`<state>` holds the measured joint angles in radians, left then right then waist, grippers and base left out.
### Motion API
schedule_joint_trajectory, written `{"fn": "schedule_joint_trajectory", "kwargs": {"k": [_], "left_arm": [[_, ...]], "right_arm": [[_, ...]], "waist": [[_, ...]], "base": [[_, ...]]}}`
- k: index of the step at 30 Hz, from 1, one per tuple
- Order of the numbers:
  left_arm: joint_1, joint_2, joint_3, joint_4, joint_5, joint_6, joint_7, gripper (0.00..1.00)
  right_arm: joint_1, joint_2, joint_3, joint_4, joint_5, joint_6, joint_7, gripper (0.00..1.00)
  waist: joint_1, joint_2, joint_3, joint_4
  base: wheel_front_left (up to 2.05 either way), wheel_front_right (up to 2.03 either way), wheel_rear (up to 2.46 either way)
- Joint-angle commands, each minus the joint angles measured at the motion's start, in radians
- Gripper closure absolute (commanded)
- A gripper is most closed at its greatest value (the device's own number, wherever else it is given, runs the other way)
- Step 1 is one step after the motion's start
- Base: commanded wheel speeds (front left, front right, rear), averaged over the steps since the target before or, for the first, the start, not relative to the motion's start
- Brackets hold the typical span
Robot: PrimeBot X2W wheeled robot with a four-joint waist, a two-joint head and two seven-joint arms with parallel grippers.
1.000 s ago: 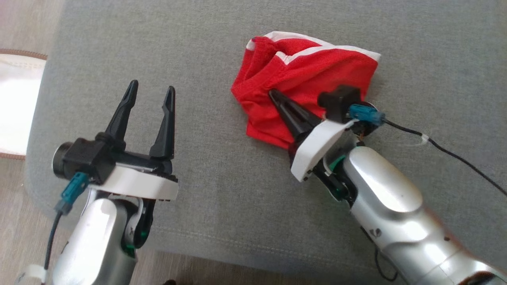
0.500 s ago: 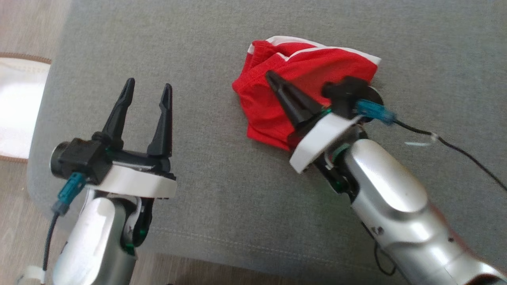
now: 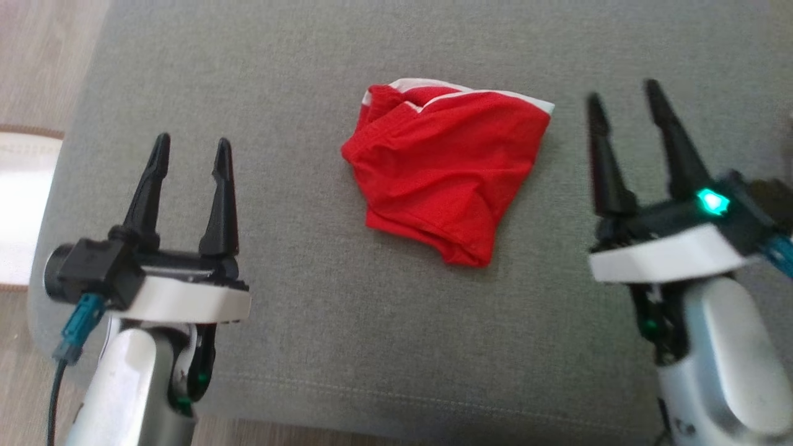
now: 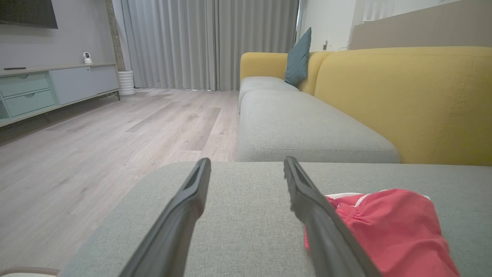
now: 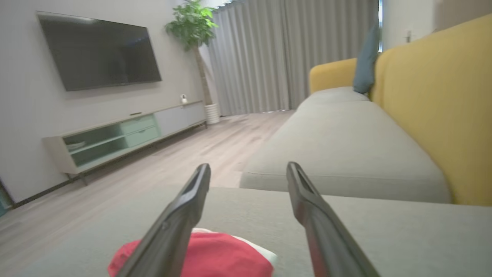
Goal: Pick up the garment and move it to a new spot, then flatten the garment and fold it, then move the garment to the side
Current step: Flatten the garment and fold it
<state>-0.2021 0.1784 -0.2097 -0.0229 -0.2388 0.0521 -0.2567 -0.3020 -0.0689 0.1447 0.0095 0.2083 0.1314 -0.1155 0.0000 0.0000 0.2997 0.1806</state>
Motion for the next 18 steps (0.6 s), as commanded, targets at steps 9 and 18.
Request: {"fn": "schedule_joint_trajectory", "kwargs": {"k": [9,18], "left_arm": [[0.045,0.036,0.043,-0.006,0.028,-0.036,-0.005,0.00],[0.099,0.055,0.022,0.016,0.035,-0.038,0.015,0.00]], "right_arm": [[0.224,0.019,-0.101,-0.241,-0.037,-0.001,0.077,0.00],[0.372,0.019,-0.155,-0.293,-0.047,-0.001,0.112,0.00]], "waist": [[0.0000,0.0000,-0.074,-0.054],[0.0000,0.0000,-0.148,-0.096]], "base": [[0.00,0.00,0.00],[0.00,0.00,0.00]]}}
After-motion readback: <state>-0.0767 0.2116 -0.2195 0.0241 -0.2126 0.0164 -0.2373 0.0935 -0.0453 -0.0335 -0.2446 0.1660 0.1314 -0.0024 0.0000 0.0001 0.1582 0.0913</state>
